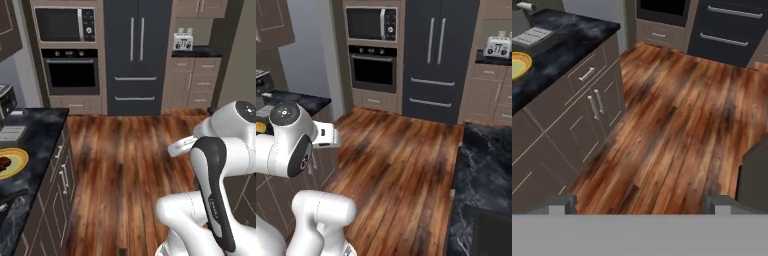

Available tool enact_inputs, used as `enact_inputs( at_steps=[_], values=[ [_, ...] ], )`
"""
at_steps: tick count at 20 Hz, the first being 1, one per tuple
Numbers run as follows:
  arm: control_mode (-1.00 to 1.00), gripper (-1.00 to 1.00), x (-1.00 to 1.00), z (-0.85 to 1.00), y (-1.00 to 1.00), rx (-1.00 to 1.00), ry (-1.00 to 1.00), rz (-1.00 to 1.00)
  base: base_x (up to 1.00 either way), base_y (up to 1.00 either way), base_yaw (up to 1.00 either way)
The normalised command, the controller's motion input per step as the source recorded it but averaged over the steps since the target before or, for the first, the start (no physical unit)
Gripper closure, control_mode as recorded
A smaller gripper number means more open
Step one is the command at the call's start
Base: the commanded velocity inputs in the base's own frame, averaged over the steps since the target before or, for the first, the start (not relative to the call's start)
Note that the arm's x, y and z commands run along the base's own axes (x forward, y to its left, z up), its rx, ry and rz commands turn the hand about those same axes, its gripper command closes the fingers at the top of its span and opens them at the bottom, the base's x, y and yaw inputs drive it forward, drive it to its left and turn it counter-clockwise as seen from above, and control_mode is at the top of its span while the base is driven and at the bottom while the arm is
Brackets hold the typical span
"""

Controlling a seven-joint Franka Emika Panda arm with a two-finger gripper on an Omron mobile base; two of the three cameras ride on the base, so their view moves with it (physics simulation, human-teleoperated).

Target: Place one of the steaks on the plate and the other in the bowl. Then place the bowl in the fridge.

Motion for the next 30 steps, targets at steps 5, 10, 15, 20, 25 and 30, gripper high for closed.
enact_inputs(
  at_steps=[5,10,15,20,25,30],
  values=[
    [1.00,-1.00,0.00,0.00,0.00,0.00,0.00,0.00,0.65,0.15,-0.07],
    [1.00,-1.00,0.00,0.00,0.00,0.00,0.00,0.00,0.69,-0.01,-0.08],
    [1.00,-1.00,0.00,0.00,0.00,0.00,0.00,0.00,0.92,-0.08,-0.14],
    [1.00,-1.00,0.00,0.00,0.00,0.00,0.00,0.00,0.85,-0.06,-0.15],
    [1.00,-1.00,0.00,0.00,0.00,0.00,0.00,0.00,0.73,-0.05,-0.14],
    [1.00,-1.00,0.00,0.00,0.00,0.00,0.00,0.00,0.78,0.00,-0.14]
  ],
)
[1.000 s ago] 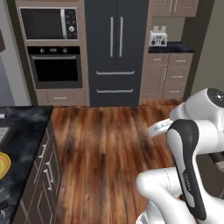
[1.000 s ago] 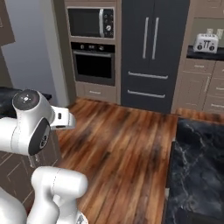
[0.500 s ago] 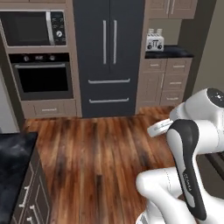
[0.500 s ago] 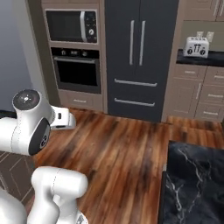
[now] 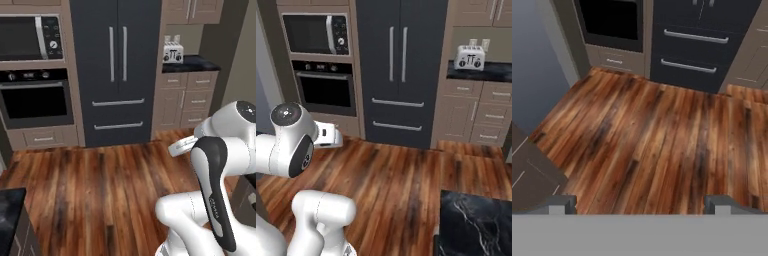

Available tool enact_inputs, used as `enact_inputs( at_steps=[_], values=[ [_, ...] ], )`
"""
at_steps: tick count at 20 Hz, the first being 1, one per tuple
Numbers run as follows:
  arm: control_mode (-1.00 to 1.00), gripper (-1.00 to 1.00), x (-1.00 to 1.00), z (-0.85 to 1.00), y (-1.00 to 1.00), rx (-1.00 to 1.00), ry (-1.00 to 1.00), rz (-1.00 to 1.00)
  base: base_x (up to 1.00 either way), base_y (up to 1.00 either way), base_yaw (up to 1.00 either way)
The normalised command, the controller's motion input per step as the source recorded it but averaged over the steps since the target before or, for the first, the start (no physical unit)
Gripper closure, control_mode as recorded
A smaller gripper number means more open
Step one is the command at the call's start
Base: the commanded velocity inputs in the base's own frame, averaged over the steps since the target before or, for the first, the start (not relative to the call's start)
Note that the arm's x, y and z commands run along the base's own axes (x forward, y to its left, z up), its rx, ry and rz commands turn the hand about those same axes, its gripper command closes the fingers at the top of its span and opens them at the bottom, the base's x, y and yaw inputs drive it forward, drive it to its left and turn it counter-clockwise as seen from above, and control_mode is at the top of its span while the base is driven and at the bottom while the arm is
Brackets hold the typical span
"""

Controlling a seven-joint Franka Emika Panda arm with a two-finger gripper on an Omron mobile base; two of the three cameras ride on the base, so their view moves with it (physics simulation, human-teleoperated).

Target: Place one of the steaks on the plate and the other in the bowl. Then place the bowl in the fridge.

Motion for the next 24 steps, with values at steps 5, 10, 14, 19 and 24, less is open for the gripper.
enact_inputs(
  at_steps=[5,10,14,19,24],
  values=[
    [1.00,-1.00,0.00,0.00,0.00,0.00,0.00,0.00,0.83,-0.02,-0.14],
    [1.00,-1.00,0.00,0.00,0.00,0.00,0.00,0.00,0.86,0.00,-0.15],
    [1.00,-1.00,0.00,0.00,0.00,0.00,0.00,0.00,0.89,0.03,-0.12],
    [1.00,-1.00,0.00,0.00,0.00,0.00,0.00,0.00,0.82,0.13,-0.03],
    [1.00,-1.00,0.00,0.00,0.00,0.00,0.00,0.00,0.80,0.06,0.00]
  ],
)
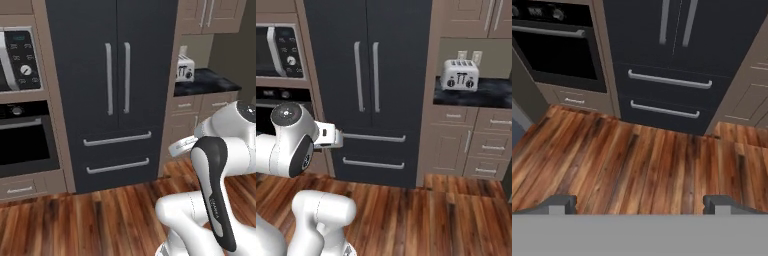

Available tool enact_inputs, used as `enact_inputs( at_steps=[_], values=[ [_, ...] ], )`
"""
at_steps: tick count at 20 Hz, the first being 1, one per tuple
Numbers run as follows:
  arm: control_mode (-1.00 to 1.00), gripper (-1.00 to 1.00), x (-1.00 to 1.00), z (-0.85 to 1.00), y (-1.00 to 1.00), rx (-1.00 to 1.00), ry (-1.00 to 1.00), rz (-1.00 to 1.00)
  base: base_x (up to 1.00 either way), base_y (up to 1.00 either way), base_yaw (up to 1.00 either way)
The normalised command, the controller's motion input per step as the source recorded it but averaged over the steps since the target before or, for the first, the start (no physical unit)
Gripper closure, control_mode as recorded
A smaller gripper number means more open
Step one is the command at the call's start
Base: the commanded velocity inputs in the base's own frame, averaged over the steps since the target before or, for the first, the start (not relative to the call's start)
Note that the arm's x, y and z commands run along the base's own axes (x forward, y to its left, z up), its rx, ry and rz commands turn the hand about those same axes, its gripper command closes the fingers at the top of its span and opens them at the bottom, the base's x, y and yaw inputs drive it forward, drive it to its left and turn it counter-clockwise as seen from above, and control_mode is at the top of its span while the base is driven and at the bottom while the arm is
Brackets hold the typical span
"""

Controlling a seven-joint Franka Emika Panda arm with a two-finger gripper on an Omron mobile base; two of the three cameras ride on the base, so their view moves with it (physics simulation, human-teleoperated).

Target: Place one of the steaks on the plate and the other in the bowl. Then place the bowl in the fridge.

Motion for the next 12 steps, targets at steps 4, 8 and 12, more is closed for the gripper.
enact_inputs(
  at_steps=[4,8,12],
  values=[
    [1.00,-1.00,0.00,0.00,0.00,0.00,0.00,0.00,0.73,0.00,0.00],
    [1.00,-1.00,0.00,0.00,0.00,0.00,0.00,0.00,0.55,0.09,0.00],
    [1.00,-1.00,0.00,0.00,0.00,0.00,0.00,0.00,0.49,0.25,0.00]
  ],
)
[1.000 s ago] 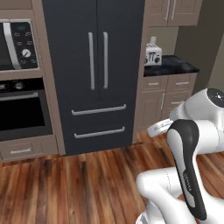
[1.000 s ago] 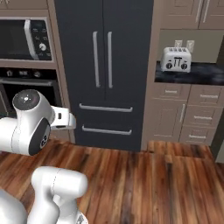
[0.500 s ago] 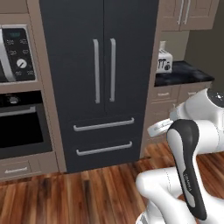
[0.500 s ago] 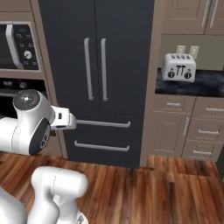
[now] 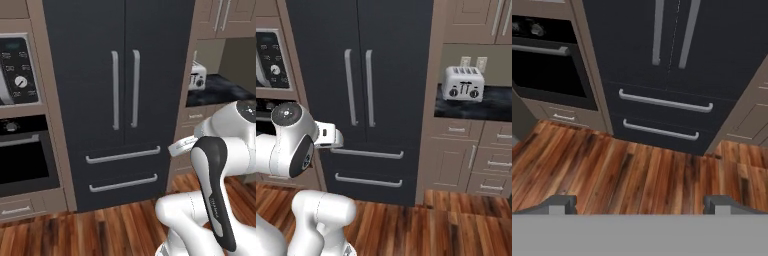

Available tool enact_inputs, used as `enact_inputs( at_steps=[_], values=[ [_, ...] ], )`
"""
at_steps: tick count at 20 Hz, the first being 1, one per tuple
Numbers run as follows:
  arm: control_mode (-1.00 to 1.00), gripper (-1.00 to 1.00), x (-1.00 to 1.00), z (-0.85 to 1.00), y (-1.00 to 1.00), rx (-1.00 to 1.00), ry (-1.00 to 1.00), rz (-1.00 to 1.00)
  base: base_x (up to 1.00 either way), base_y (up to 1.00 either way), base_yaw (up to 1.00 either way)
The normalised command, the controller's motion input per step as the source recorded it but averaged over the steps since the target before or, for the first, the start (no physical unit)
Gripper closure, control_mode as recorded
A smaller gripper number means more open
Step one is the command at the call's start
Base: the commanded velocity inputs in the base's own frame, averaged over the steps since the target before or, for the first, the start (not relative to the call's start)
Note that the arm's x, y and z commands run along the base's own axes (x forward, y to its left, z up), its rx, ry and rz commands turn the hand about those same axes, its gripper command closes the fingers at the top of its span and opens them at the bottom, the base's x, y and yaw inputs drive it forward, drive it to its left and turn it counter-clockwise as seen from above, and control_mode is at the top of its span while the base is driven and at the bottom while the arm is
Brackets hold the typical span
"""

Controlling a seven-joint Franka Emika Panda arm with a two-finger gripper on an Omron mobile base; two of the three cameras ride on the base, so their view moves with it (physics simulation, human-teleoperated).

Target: Place one of the steaks on the plate and the other in the bowl. Then place the bowl in the fridge.

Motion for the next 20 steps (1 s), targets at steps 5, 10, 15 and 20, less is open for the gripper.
enact_inputs(
  at_steps=[5,10,15,20],
  values=[
    [1.00,-1.00,0.00,0.00,0.00,0.00,0.00,0.00,0.47,0.30,0.00],
    [1.00,-1.00,0.00,0.00,0.00,0.00,0.00,0.00,0.41,0.30,0.00],
    [1.00,-1.00,0.00,0.00,0.00,0.00,0.00,0.00,0.32,0.23,0.00],
    [1.00,-1.00,0.00,0.00,0.00,0.00,0.00,0.00,0.15,0.01,0.02]
  ],
)
